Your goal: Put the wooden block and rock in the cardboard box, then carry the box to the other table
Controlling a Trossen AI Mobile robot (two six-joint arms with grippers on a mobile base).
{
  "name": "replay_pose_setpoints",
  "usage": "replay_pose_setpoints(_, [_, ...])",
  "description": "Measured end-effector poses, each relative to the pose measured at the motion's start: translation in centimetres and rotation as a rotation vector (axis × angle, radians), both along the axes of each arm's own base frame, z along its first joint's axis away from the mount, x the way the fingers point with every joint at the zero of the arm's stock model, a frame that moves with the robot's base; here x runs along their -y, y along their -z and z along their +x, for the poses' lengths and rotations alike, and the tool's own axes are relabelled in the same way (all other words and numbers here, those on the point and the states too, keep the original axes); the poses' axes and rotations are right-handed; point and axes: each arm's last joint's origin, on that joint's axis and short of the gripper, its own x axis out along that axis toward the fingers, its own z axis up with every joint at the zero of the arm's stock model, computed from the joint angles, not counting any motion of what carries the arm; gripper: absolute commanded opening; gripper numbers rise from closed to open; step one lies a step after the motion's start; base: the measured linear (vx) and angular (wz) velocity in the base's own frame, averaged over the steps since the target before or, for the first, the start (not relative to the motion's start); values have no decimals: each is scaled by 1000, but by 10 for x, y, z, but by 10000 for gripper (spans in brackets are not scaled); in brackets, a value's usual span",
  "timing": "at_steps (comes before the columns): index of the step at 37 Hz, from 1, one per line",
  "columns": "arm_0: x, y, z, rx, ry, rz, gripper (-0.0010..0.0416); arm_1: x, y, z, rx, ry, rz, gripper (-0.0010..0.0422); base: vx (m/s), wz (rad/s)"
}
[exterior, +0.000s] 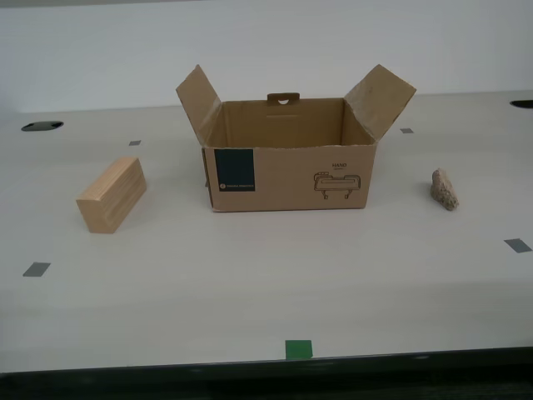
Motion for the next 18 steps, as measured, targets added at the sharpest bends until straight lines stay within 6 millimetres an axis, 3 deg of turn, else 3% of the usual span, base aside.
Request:
replay_pose_setpoints(11, [-3,-6,-3,-72,-78,72,0,1,-9,16,-167,36,31,0,0,0])
replay_pose_setpoints(18, [-3,-8,-7,-141,-76,75,0,5,-13,16,-192,71,8,0,0,0])
